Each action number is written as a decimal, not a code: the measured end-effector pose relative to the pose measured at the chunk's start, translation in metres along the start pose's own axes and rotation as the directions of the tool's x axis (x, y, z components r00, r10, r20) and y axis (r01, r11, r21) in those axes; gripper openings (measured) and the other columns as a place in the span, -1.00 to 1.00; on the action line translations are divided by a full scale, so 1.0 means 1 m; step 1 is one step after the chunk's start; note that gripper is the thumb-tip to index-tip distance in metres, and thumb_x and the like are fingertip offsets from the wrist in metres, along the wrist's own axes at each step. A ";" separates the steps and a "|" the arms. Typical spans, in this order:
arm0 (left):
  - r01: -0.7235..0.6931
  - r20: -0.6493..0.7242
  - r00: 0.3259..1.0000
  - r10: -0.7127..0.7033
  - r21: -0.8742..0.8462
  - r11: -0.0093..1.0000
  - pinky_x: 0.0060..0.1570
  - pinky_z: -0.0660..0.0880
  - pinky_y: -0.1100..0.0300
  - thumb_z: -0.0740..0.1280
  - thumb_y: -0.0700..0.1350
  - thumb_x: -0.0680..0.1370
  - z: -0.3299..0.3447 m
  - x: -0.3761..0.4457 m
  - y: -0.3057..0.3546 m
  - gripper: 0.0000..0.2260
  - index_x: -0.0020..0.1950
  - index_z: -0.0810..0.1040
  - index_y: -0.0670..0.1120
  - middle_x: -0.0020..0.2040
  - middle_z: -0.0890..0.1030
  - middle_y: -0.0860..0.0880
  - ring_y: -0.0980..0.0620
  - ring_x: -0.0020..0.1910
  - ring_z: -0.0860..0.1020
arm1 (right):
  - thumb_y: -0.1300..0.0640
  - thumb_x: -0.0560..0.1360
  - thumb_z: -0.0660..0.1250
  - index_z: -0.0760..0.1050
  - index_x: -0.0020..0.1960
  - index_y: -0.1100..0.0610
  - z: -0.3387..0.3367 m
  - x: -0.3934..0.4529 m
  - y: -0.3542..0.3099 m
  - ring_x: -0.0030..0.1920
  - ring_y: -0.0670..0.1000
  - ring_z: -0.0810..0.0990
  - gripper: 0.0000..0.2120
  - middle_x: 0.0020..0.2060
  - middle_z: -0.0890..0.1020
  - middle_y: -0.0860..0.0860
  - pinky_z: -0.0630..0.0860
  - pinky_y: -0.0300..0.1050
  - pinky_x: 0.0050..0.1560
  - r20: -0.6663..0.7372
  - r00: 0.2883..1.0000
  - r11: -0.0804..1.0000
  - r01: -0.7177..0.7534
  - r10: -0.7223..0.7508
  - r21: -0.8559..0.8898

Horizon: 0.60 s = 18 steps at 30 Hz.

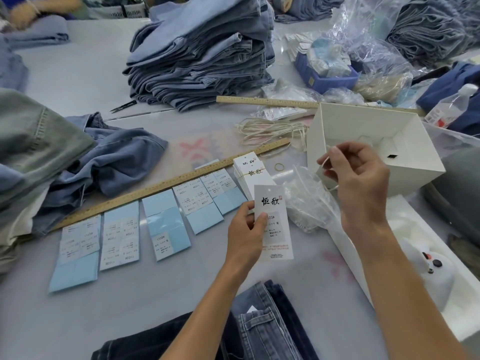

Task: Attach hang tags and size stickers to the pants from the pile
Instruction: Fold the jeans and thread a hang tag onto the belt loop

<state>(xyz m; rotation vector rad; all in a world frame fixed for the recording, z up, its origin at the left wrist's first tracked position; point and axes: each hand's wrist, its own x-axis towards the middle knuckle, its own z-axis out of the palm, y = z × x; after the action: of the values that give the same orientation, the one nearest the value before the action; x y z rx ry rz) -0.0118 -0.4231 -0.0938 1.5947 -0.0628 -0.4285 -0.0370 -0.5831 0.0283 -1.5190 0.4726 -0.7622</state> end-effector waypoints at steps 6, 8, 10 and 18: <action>-0.018 0.028 0.999 0.018 0.000 1.000 -0.29 0.55 0.38 0.31 -0.04 0.67 -0.030 -0.026 0.014 -0.87 0.19 0.49 0.16 0.04 0.73 0.13 0.16 -0.09 0.70 | 0.23 0.62 0.33 0.58 -0.08 0.04 0.021 -0.044 -0.020 -0.38 -0.02 0.53 -0.85 -0.31 0.61 0.03 0.56 -0.16 -0.31 0.205 0.973 0.965 -0.149 0.105 0.216; -0.041 0.029 0.999 0.041 0.018 0.999 -0.29 0.55 0.35 0.31 -0.05 0.68 -0.051 -0.046 0.012 -0.87 0.20 0.50 0.15 -0.03 0.74 0.13 0.11 -0.15 0.71 | 0.21 0.61 0.35 0.58 -0.08 0.04 0.031 -0.070 -0.016 -0.45 -0.04 0.44 -0.88 -0.33 0.58 0.05 0.48 -0.20 -0.40 0.295 0.940 0.931 -0.251 0.170 0.264; -0.038 0.042 0.999 0.035 0.057 0.998 -0.29 0.55 0.31 0.32 -0.04 0.67 -0.078 -0.072 0.005 -0.83 0.21 0.50 0.22 -0.07 0.75 0.12 0.09 -0.20 0.71 | 0.19 0.58 0.36 0.57 -0.07 0.07 0.042 -0.101 -0.004 -0.46 -0.05 0.39 -0.93 -0.34 0.55 0.06 0.43 -0.21 -0.42 0.377 0.883 0.889 -0.386 0.279 0.247; 0.148 0.003 0.989 -0.148 0.017 0.989 -0.17 0.60 0.19 0.37 0.02 0.58 -0.183 -0.175 -0.048 -0.89 0.08 0.53 0.07 -0.02 0.74 -0.08 -0.08 -0.08 0.72 | 0.11 0.47 0.42 0.62 -0.07 0.10 0.077 -0.229 0.042 -0.45 -0.04 0.42 -0.93 -0.25 0.62 0.14 0.40 -0.18 -0.39 0.489 0.653 0.710 -0.698 0.578 0.094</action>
<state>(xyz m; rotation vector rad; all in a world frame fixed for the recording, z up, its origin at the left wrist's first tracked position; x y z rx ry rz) -0.1275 -0.1936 -0.0983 1.6204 0.0496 -0.5481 -0.1348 -0.3733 -0.0524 -1.0812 0.5049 0.0889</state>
